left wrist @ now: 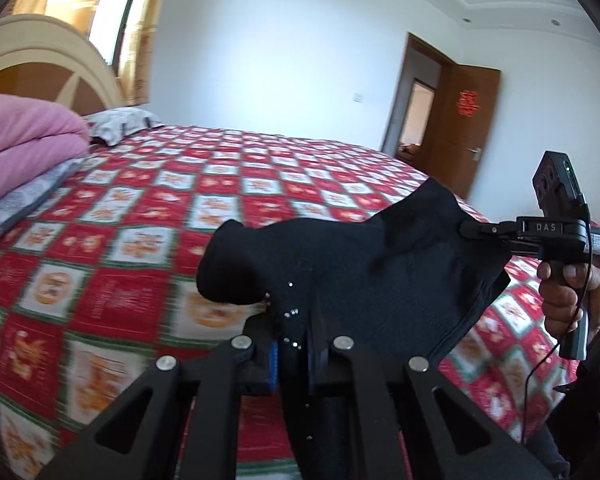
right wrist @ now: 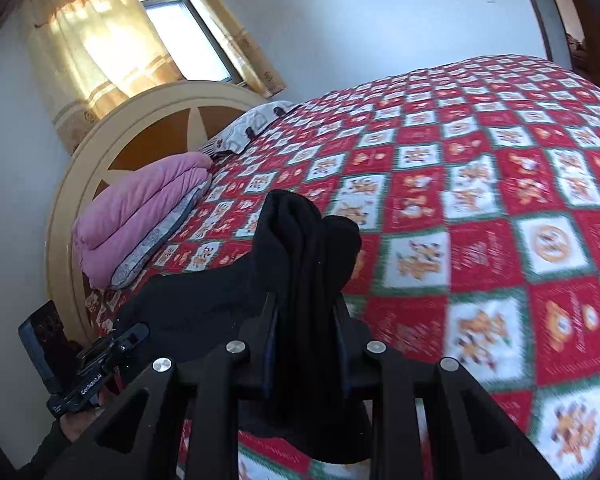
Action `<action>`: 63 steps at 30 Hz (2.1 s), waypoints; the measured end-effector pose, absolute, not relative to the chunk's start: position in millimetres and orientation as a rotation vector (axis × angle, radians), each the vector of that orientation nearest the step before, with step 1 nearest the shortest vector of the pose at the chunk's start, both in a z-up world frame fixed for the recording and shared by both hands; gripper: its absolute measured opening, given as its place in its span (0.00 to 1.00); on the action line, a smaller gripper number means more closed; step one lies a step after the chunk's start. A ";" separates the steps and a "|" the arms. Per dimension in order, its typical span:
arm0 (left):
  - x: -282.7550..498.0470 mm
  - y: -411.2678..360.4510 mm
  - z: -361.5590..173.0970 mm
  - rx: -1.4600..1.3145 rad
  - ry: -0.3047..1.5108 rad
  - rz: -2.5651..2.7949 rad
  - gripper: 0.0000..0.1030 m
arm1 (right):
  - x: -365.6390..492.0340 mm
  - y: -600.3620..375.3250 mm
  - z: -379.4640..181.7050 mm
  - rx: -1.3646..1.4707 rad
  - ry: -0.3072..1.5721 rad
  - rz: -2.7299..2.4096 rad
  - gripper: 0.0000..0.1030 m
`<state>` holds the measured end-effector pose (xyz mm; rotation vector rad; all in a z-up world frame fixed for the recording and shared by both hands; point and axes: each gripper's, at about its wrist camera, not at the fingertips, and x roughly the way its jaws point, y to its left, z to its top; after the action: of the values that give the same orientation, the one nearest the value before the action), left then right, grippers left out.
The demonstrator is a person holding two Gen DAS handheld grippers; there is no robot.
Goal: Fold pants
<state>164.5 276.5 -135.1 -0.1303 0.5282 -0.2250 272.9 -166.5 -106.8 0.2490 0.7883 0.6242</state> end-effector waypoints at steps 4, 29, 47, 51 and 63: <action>173.6 306.4 -145.7 -0.128 0.553 -0.170 0.10 | 298.0 -122.9 -113.8 0.218 0.806 0.667 0.24; 176.2 339.0 -163.3 -0.119 0.509 0.083 1.00 | 322.5 -128.2 -152.9 0.287 0.804 0.514 0.50; 204.8 359.2 -186.7 -0.142 0.686 0.226 1.00 | 302.2 -104.5 -183.1 0.298 0.954 0.666 0.50; 181.8 352.7 -170.0 -0.114 0.635 0.243 1.00 | 293.8 -120.2 -176.4 0.335 0.908 0.623 0.51; 126.5 318.7 -134.7 -0.226 0.523 0.187 1.00 | 237.2 -150.4 -136.4 0.309 0.791 0.498 0.59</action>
<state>126.5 318.7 -134.7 -0.2260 0.5234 0.1866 237.2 -150.4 -136.4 0.3087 0.7905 0.4976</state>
